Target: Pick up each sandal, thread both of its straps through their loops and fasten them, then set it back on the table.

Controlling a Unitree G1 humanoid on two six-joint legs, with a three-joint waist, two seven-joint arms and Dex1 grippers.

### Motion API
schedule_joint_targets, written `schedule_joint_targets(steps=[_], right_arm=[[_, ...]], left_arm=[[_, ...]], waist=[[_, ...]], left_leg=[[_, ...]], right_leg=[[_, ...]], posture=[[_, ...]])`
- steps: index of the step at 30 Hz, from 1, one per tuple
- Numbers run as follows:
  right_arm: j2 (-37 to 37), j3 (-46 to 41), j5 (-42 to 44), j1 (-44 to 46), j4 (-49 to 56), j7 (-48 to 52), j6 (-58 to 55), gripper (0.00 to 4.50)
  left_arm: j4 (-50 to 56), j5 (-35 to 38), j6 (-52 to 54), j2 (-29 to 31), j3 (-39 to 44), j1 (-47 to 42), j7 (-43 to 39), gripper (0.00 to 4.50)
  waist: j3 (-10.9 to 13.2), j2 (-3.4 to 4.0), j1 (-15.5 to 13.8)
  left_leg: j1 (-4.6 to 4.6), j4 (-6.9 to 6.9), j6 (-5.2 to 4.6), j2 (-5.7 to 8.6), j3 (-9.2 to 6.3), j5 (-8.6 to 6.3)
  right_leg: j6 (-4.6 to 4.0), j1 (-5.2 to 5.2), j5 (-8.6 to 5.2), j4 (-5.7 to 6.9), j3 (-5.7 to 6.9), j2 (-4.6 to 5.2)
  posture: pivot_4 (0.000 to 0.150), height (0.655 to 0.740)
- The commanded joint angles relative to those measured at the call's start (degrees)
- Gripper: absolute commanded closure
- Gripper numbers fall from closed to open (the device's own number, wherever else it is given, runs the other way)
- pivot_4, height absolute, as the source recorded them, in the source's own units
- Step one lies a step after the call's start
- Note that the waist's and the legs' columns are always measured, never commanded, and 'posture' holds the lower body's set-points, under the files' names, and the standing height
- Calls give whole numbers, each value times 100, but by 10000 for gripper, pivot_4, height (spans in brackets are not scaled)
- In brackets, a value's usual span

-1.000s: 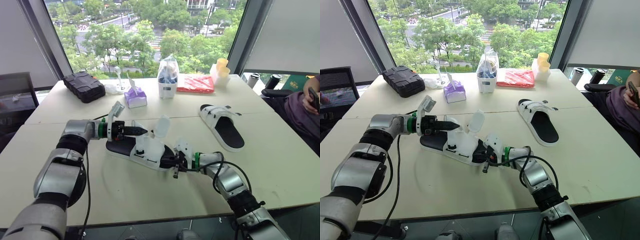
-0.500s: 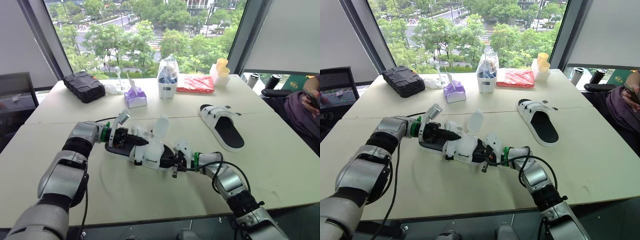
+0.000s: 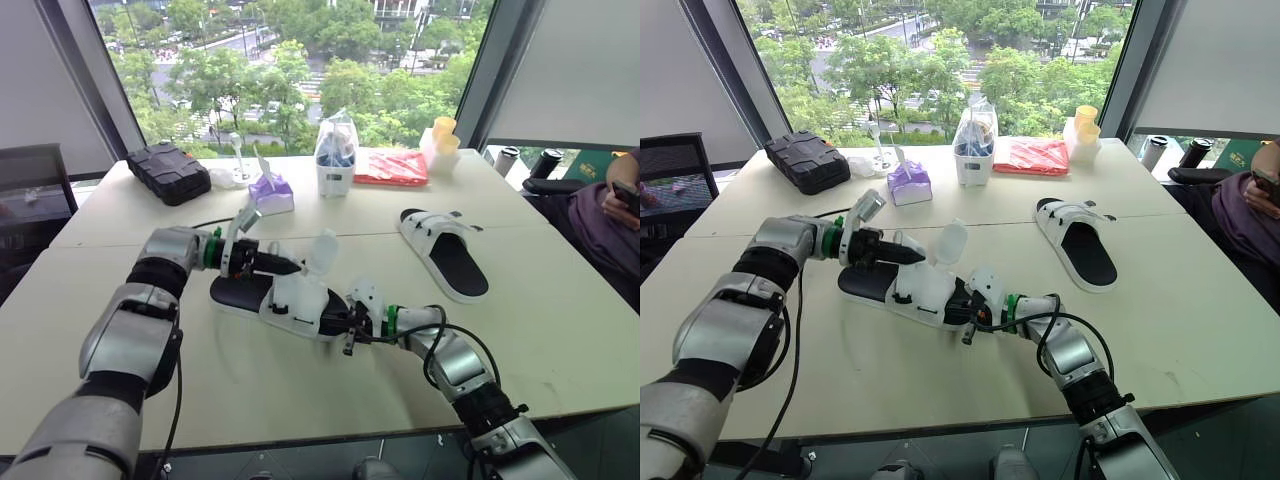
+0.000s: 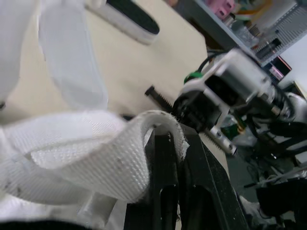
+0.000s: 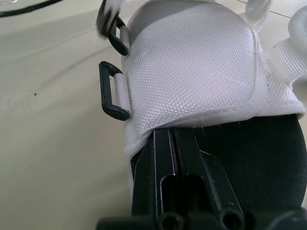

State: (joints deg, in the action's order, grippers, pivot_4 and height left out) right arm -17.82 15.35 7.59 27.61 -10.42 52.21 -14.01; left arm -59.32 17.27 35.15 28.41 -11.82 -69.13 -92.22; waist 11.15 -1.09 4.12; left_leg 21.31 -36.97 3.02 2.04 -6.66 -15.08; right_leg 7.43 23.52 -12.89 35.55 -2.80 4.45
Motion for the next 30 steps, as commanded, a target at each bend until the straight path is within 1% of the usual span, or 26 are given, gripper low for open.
schedule_joint_targets(steps=[1, 8, 15, 21, 30], right_arm=[[76, 116, -88, -70, -8, -74, -30, 45000], [86, 146, -91, -144, 62, -102, -54, 45000], [99, 168, -91, -170, 90, -136, -71, 45000], [111, 177, -87, -188, 111, -165, -74, 45000], [142, 210, -82, -253, 184, -199, -103, 45000]], left_arm=[[-24, 180, 68, 35, 83, -128, -28, 44285], [7, 283, 91, 88, -119, -76, -28, 44285], [338, 553, 224, 188, -511, 130, -28, 44285], [458, 604, 1, 328, -891, 321, -28, 44285], [105, 350, -672, 441, -1106, 205, -28, 44285]], waist=[[0, 0, 5], [0, 0, 0], [0, 0, 2], [0, 0, 1], [0, 0, 0]], left_leg=[[0, 2, 0, 0, 0, 0], [1, 1, 0, -1, -1, 0], [0, 2, 0, -1, -1, 0], [0, 2, 0, -1, -1, 0], [0, 3, 0, -1, -1, 0]], right_leg=[[0, 1, 0, 1, 0, 0], [0, 2, 0, 2, 0, -1], [0, 2, 0, 3, -1, -1], [0, 1, 0, 2, -1, -1], [-1, 2, 0, 1, -1, -1]], posture=[[1500, 7400], [1500, 7400], [1500, 7400], [1500, 7400], [1500, 7400]])
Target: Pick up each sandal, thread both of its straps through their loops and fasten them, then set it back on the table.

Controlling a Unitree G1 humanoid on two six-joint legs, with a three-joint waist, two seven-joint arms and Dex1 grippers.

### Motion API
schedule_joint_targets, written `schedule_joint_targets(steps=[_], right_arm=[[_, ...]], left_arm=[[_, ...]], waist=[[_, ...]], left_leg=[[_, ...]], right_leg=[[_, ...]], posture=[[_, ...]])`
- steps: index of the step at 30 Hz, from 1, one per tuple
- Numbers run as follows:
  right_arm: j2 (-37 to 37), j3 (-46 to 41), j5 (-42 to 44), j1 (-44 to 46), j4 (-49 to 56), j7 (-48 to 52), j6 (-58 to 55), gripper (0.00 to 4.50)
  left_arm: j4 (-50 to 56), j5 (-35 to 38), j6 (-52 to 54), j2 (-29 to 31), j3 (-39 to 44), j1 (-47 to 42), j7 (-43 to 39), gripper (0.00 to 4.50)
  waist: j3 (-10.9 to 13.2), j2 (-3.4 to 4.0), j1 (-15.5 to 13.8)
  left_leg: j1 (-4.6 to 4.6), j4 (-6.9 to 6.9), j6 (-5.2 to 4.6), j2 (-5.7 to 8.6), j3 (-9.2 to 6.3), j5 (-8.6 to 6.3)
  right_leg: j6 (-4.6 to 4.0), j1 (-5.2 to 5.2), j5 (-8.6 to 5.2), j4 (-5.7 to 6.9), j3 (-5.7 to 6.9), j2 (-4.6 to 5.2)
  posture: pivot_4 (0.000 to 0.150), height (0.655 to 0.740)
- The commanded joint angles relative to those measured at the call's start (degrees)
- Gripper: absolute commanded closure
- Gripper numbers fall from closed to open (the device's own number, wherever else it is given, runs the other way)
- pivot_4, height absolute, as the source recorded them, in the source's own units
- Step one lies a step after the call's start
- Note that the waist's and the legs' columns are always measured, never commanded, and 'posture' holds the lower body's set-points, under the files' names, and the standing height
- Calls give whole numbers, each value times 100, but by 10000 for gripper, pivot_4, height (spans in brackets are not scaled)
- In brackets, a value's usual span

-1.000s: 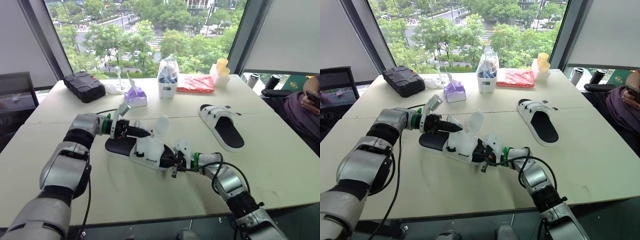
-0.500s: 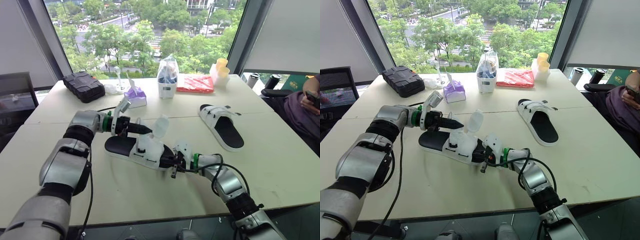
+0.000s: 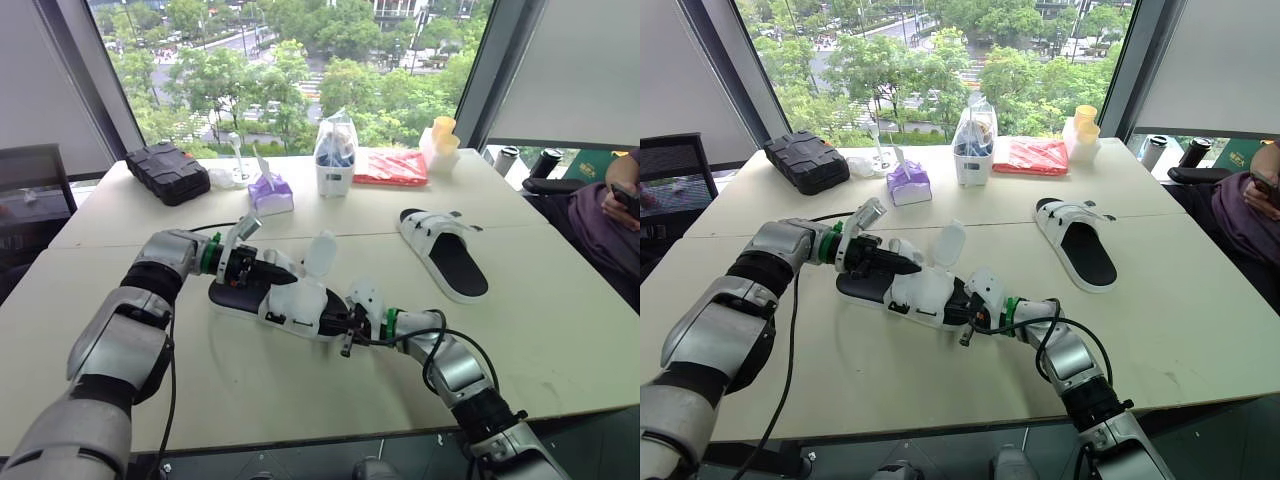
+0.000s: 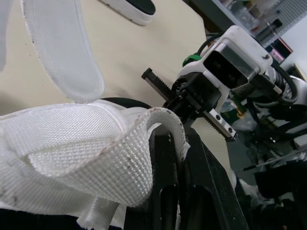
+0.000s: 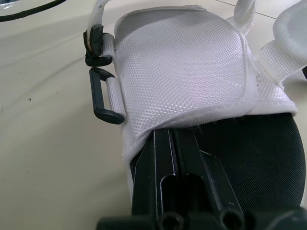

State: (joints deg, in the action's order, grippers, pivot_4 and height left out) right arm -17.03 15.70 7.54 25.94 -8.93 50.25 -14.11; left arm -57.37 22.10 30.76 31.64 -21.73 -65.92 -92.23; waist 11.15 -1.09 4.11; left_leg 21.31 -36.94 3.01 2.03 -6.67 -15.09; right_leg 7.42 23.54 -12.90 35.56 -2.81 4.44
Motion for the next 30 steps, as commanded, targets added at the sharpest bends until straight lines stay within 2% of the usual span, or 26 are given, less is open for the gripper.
schedule_joint_targets(steps=[1, 12, 24, 30], right_arm=[[64, 178, -76, -88, 36, 0, -94, 45000], [108, 187, -71, -108, 52, -31, -104, 45000], [174, 180, -56, -144, 56, -93, -152, 45000], [203, 186, -48, -195, 101, -126, -175, 45000]], left_arm=[[-148, -181, -334, 129, -152, -159, -27, 44285], [-392, -367, -940, -6, -349, -640, -27, 44285], [190, 132, -1334, 303, -1546, -615, -27, 44285], [538, 231, -1547, 301, -1763, -442, -27, 44285]], waist=[[0, 0, 1], [0, 0, 5], [0, 0, 7], [0, 0, 10]], left_leg=[[0, 0, 0, 0, 0, 0], [1, 0, 0, 0, 1, 0], [1, 2, -2, -1, 0, -1], [0, 2, -2, -2, 1, -1]], right_leg=[[0, 0, 0, 0, 0, 0], [1, 0, -1, -1, 0, 0], [2, 1, -2, 0, -1, -1], [1, 1, -2, 0, -1, -1]], posture=[[1500, 7400], [1500, 7400], [1500, 7400], [1500, 7400]])
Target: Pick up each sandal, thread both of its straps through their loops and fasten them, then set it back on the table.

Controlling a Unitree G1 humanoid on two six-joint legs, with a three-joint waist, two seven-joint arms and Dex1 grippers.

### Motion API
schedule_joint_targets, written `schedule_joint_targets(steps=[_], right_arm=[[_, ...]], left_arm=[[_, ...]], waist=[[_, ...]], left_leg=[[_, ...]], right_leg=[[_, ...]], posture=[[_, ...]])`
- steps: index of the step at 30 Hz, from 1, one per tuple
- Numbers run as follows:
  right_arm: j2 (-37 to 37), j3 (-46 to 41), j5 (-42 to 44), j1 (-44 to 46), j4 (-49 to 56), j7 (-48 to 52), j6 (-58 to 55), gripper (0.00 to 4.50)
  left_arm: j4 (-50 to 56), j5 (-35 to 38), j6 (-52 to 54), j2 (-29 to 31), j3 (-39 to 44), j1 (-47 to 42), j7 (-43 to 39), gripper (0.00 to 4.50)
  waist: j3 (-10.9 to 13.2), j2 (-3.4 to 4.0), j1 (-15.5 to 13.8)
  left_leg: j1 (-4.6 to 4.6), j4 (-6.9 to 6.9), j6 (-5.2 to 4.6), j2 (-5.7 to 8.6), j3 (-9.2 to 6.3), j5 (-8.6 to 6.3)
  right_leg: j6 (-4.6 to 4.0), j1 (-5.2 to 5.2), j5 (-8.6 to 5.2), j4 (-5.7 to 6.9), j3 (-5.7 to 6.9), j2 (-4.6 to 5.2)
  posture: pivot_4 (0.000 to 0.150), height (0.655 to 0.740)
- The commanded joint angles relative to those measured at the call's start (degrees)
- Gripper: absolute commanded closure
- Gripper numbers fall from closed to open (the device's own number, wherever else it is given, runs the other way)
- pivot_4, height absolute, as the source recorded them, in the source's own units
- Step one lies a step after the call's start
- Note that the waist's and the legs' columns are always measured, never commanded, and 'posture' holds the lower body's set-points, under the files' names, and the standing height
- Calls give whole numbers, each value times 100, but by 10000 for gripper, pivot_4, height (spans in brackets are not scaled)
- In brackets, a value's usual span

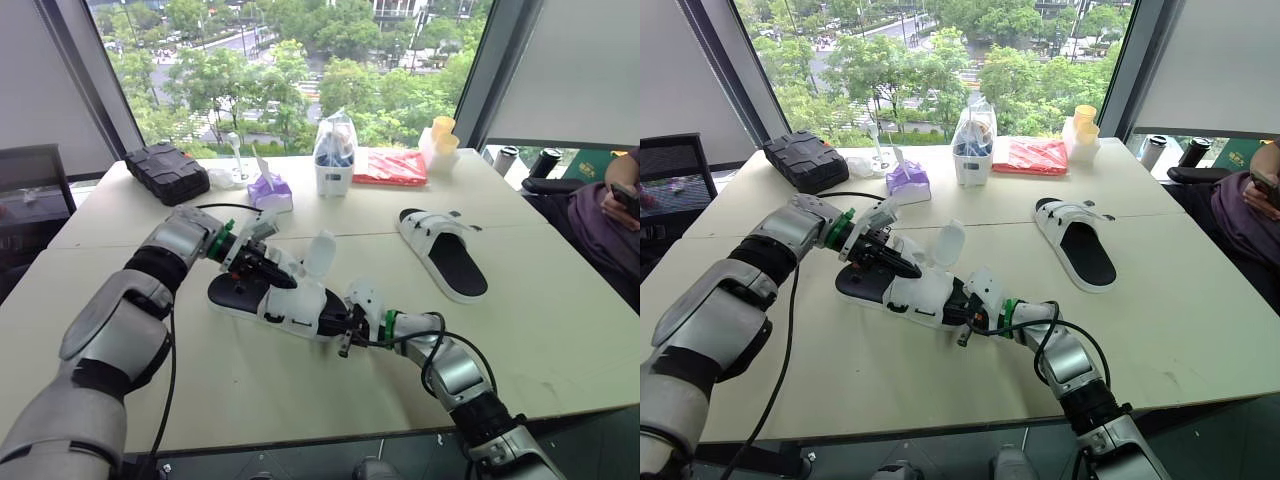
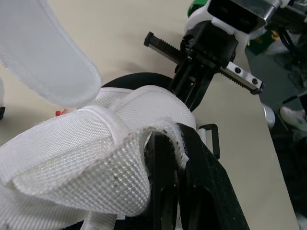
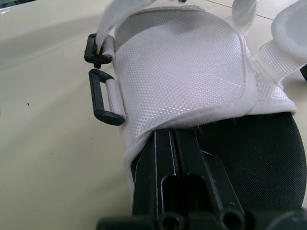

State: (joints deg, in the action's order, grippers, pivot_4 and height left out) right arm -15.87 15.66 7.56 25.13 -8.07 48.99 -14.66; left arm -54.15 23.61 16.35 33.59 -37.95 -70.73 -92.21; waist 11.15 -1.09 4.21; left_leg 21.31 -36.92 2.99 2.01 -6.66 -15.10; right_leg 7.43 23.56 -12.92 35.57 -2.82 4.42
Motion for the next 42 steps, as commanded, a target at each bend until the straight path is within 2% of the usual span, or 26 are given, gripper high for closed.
schedule_joint_targets(steps=[1, 6, 11, 13, 17, 18, 21, 25, 28, 33, 37, 42], right_arm=[[89, 193, -48, -122, 27, -4, -125, 45000], [101, 198, -48, -123, 21, -16, -131, 45000], [116, 190, -53, -108, -11, -18, -111, 45000], [125, 205, -63, -104, -24, -6, -98, 45000], [161, 238, -74, -74, -75, 19, -75, 45000], [160, 233, -74, -61, -92, 27, -69, 45000], [148, 220, -68, -39, -118, 58, -55, 45000], [142, 223, -98, 79, -339, 156, 73, 45000], [170, 224, -110, 177, -509, 206, 165, 45000], [217, 244, -121, 292, -707, 306, 286, 45000], [273, 275, -146, 354, -841, 360, 363, 45000], [303, 245, -166, 429, -949, 392, 419, 45000]], left_arm=[[344, 135, -112, 156, -213, 77, -29, 44285], [627, 377, 21, 355, -362, 196, -29, 44285], [905, 606, 352, 517, -56, 390, -29, 44285], [1158, 713, 590, 602, 113, 490, -29, 38922], [1726, 684, 979, 880, 739, 877, -29, 22972], [2051, 702, 1131, 1031, 921, 1063, -28, 17673], [3025, 692, 1518, 1412, 1399, 1652, 57, 17673], [4913, 1278, 2544, 2128, 2278, 3002, 544, 17673], [5667, 1414, 2877, 2308, 2776, 3721, 1023, 17673], [6286, 1446, 3122, 2307, 3469, 4542, 1780, 17673], [6384, 1379, 3122, 2120, 3537, 4666, 2118, 17673], [6366, 1307, 3066, 2093, 3542, 4749, 2150, 17673]], waist=[[0, 0, -1], [0, 0, -3], [0, 0, 0], [0, 0, -1], [0, 1, 2], [0, 1, 8], [0, 1, 30], [0, 1, 55], [0, 0, 8], [0, 0, -14], [-1, -1, -15], [-1, -1, 6]], left_leg=[[0, 0, 0, 0, 0, 0], [1, 0, 0, -1, 0, 0], [1, 0, 0, 0, 0, 0], [2, 0, 0, -1, -1, 0], [2, 0, -1, -1, 0, 0], [2, 0, -1, -1, -1, 0], [1, 9, -1, -4, 0, 0], [0, 11, -1, -5, 4, 0], [-1, 14, 0, -6, 1, 0], [-15, 12, 0, -6, 1, 0], [-16, 12, 0, -6, 1, 0], [-20, 12, 0, -10, 3, 0]], right_leg=[[0, 0, 0, 0, 0, 0], [0, 1, 0, 0, -1, -1], [-1, 2, 0, 0, -1, -1], [-1, 2, -1, 1, -1, -2], [-1, 4, -1, 1, -1, -1], [-2, 4, -1, 2, -1, -2], [-5, 11, 1, 7, -4, -2], [-22, 17, 9, 17, -8, -2], [-21, 18, 6, 19, -7, -1], [-22, 7, -15, 21, -6, -2], [-23, 5, -14, 22, -5, -2], [-27, 6, -11, 23, -5, -8]], posture=[[1500, 7400], [1500, 7400], [1500, 7400], [1500, 7400], [1500, 7400], [1500, 7400], [1500, 7400], [1500, 7400], [1500, 7400], [1500, 7400], [1500, 7400], [1500, 7400]])
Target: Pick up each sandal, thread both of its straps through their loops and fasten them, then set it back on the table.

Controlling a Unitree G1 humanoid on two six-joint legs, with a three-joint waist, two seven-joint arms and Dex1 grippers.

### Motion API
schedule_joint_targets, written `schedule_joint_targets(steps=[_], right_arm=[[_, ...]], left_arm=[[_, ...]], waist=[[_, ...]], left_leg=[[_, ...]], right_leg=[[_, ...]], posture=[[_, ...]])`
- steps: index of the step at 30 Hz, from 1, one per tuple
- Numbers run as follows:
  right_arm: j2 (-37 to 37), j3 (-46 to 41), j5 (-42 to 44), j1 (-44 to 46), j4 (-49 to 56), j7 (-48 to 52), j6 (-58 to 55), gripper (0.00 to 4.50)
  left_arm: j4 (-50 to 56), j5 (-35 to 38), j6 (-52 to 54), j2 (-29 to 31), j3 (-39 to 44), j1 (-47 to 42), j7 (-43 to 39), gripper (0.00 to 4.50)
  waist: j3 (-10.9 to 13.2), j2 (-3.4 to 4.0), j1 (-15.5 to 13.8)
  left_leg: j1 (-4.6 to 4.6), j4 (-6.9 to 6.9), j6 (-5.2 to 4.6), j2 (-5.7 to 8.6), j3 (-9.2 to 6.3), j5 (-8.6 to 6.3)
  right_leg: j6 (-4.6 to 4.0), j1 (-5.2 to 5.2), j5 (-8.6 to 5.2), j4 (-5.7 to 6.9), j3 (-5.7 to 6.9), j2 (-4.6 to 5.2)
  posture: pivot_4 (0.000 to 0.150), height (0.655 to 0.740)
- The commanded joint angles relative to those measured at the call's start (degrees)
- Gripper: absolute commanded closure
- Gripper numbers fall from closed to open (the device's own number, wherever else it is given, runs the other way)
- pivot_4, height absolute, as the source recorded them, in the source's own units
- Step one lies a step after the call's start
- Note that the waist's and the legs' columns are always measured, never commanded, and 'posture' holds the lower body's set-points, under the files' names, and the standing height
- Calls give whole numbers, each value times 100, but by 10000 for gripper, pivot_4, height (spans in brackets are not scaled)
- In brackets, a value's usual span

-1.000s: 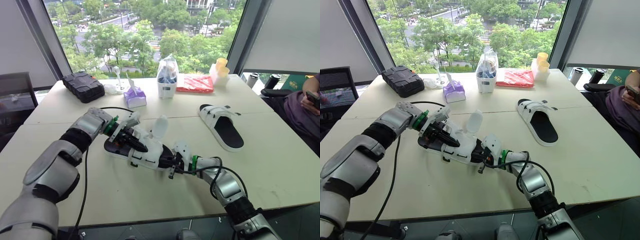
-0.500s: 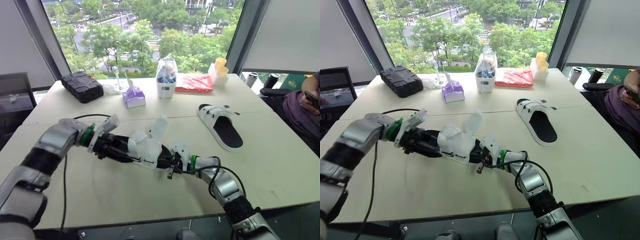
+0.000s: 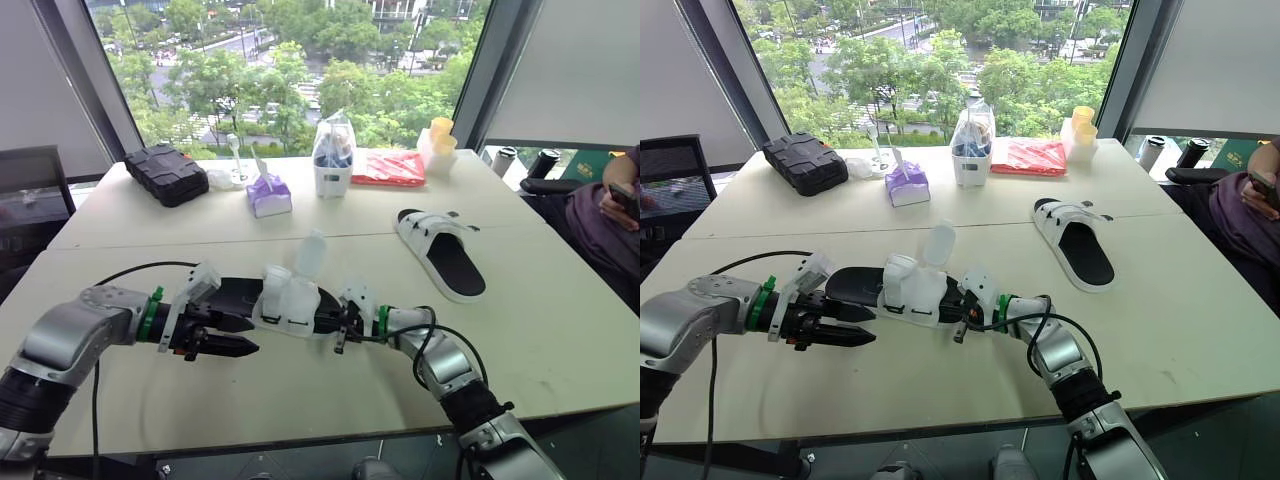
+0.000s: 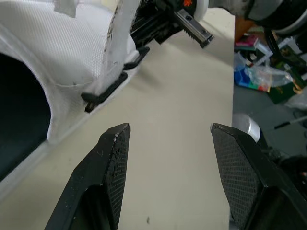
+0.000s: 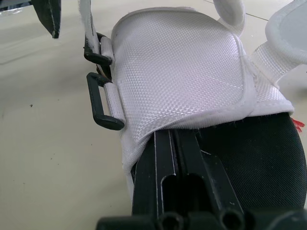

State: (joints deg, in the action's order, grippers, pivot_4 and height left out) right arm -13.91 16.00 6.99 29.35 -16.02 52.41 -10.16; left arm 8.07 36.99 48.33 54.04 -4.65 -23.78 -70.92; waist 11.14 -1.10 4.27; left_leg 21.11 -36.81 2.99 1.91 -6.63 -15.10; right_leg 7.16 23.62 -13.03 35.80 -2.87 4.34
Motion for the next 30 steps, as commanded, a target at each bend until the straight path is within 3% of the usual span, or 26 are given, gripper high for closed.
schedule_joint_targets(steps=[1, 14, 30], right_arm=[[102, 201, -117, 19, -183, 54, -13, 45000], [87, 165, -142, 3, -187, 69, 2, 45000], [119, 207, -157, -15, -182, 108, 1, 45000]], left_arm=[[152, -99, -208, 42, 203, 127, 56, 17673], [197, -587, -954, -796, 422, 563, 1152, 17673], [250, -605, -946, -1014, 338, 535, 1257, 17673]], waist=[[0, 0, 2], [0, 2, -27], [0, 2, -29]], left_leg=[[-1, 0, 0, -2, 0, 0], [4, 1, 1, -76, 3, 0], [4, 1, 1, -76, 5, 0]], right_leg=[[-2, 0, 1, 0, 0, -2], [-73, -2, 41, -38, -1, -80], [-78, -3, 44, -40, -1, -80]], posture=[[1500, 7400], [1500, 7400], [1500, 7400]])
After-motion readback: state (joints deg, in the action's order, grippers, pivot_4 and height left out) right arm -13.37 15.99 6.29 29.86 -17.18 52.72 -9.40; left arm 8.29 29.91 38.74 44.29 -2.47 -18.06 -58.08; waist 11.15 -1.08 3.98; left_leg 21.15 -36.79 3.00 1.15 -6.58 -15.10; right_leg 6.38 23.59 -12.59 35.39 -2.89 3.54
